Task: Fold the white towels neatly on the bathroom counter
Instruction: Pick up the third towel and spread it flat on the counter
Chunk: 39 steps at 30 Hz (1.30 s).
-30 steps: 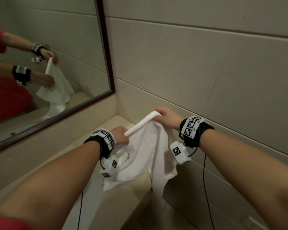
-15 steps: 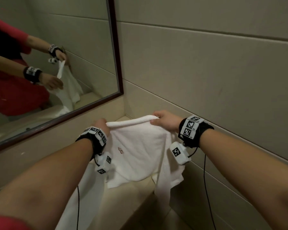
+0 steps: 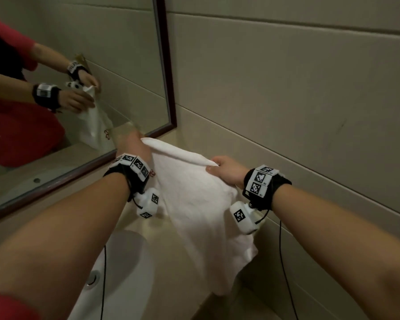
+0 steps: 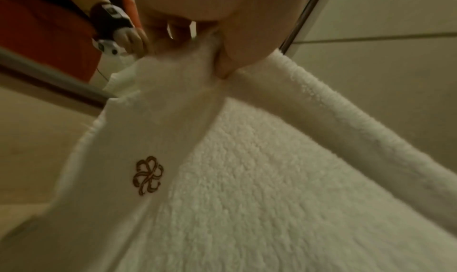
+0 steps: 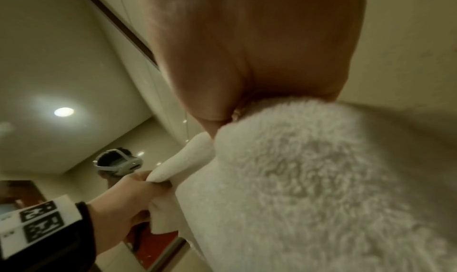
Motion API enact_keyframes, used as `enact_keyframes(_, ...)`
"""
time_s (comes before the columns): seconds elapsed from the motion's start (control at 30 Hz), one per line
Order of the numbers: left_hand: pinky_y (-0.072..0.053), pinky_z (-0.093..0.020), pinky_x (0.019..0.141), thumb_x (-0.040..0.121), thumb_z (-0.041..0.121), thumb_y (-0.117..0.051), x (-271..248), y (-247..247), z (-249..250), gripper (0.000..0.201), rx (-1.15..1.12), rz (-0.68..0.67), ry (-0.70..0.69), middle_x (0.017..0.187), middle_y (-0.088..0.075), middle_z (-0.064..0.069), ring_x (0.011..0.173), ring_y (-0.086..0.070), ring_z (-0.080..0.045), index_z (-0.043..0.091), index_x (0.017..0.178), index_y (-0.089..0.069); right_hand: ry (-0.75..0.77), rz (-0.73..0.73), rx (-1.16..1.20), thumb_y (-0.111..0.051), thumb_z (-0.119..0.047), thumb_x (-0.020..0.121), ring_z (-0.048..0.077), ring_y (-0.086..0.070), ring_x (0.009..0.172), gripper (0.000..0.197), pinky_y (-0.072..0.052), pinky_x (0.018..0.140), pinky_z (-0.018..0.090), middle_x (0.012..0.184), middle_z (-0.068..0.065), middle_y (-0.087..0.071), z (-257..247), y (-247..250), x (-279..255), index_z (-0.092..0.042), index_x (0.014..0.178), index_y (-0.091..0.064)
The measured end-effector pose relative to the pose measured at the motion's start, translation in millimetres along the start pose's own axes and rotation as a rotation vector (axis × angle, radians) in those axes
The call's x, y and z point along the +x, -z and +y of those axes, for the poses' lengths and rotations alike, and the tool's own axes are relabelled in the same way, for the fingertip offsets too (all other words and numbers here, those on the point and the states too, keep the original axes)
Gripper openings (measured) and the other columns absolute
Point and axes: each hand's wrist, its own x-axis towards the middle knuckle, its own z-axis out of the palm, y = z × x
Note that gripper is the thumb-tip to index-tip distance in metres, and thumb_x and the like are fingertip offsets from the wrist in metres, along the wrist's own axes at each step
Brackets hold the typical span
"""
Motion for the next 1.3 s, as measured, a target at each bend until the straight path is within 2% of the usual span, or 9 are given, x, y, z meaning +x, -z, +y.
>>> enact_keyframes(0.23, -0.051, -0.033, 0.072, 0.083, 0.011, -0.048, -8.4, -94.4, -3.8, 0.014, -0.229, -0.23, -0.035, 0.091, -0.064, -0.007, 0.083, -0.06, -0.029, 0.019, 0.085, -0.059, -0.231, 0.074, -0.015, -0.052, -0.015, 0.094, 0.005, -0.045, 0.048, 0.013, -0.033, 0.049, 0.022, 0.059, -0.008, -0.048, 66.7, -10.9, 25.1, -0.023, 0.087, -0.058)
enact_keyframes(0.33, -0.049, -0.034, 0.083, 0.089, 0.016, -0.06, -10.0, -139.9, -15.1, 0.022, -0.208, -0.365, -0.102, 0.112, -0.064, -0.011, 0.102, -0.06, -0.029, 0.013, 0.11, -0.061, -0.346, 0.085, -0.055, -0.05, -0.012, 0.093, 0.012, -0.044, 0.05, 0.025, -0.036, 0.052, 0.028, 0.057, -0.004, -0.048, 93.6, -19.5, 33.7, -0.022, 0.069, -0.052)
enact_keyframes(0.4, -0.045, -0.037, 0.099, 0.089, 0.016, -0.063, -11.2, -158.8, -25.4, 0.042, -0.127, -0.475, -0.127, 0.131, -0.055, -0.01, 0.118, -0.054, -0.029, 0.016, 0.129, -0.052, -0.401, 0.114, -0.072, -0.051, -0.012, 0.091, 0.019, -0.05, 0.056, 0.025, -0.045, 0.058, 0.035, 0.06, -0.001, -0.052, 114.8, -25.4, 40.2, -0.022, 0.067, -0.052)
enact_keyframes(0.5, -0.046, -0.038, 0.099, 0.088, 0.018, -0.058, -11.6, -177.0, -54.1, 0.049, 0.003, -0.577, -0.081, 0.136, -0.049, -0.008, 0.118, -0.054, -0.03, 0.024, 0.135, -0.045, -0.477, 0.096, -0.108, -0.046, -0.033, 0.079, 0.036, -0.063, 0.08, 0.024, -0.05, 0.078, 0.051, 0.081, 0.019, -0.066, 155.0, -35.8, 56.6, -0.013, 0.075, -0.06)
enact_keyframes(0.6, -0.05, -0.041, 0.094, 0.086, 0.025, -0.054, -12.8, -179.4, -89.2, 0.048, 0.128, -0.635, 0.033, 0.124, -0.057, -0.004, 0.107, -0.059, -0.029, 0.032, 0.133, -0.044, -0.515, 0.076, -0.199, -0.046, -0.028, 0.088, 0.039, -0.062, 0.102, 0.034, -0.049, 0.086, 0.045, 0.104, 0.023, -0.066, 143.0, -42.0, 57.6, -0.003, 0.098, -0.066)
enact_keyframes(0.7, -0.044, -0.042, 0.103, 0.09, 0.023, -0.051, -16.7, -178.4, -115.6, 0.045, 0.262, -0.674, 0.086, 0.135, -0.05, -0.008, 0.124, -0.048, -0.032, 0.026, 0.135, -0.046, -0.551, 0.048, -0.218, -0.046, -0.012, 0.095, 0.033, -0.059, 0.105, 0.027, -0.041, 0.079, 0.031, 0.11, 0.017, -0.063, 143.5, -43.2, 61.7, -0.001, 0.114, -0.061)
enact_keyframes(0.87, -0.041, -0.041, 0.105, 0.091, 0.019, -0.052, -18.8, -182.0, -139.7, 0.036, 0.243, -0.69, 0.168, 0.142, -0.044, -0.012, 0.132, -0.041, -0.032, 0.01, 0.126, -0.054, -0.508, -0.04, -0.303, -0.049, -0.013, 0.09, 0.023, -0.054, 0.092, 0.024, -0.037, 0.074, 0.026, 0.106, 0.009, -0.061, 147.9, -51.5, 89.1, -0.014, 0.112, -0.057)
enact_keyframes(1.13, -0.046, -0.038, 0.095, 0.091, 0.012, -0.06, -31.2, -188.9, -136.9, 0.046, 0.254, -0.631, 0.395, 0.13, -0.055, -0.024, 0.119, -0.055, -0.037, -0.005, 0.131, -0.048, -0.342, -0.36, -0.406, -0.06, -0.024, 0.087, 0.023, -0.059, 0.109, 0.04, -0.045, 0.088, 0.024, 0.129, 0.002, -0.058, 157.3, -71.2, 149.5, -0.03, 0.127, -0.057)
enact_keyframes(1.3, -0.033, -0.045, 0.111, 0.101, 0.016, -0.037, -40.8, -183.5, -128.3, 0.056, 0.19, -0.541, 0.548, 0.151, -0.024, -0.028, 0.136, -0.034, -0.04, -0.004, 0.15, -0.017, -0.167, -0.612, -0.681, -0.054, -0.023, 0.093, 0.027, -0.051, 0.119, 0.04, -0.041, 0.094, 0.029, 0.136, 0.01, -0.047, 153.4, -87.5, 185.1, -0.024, 0.133, -0.057)
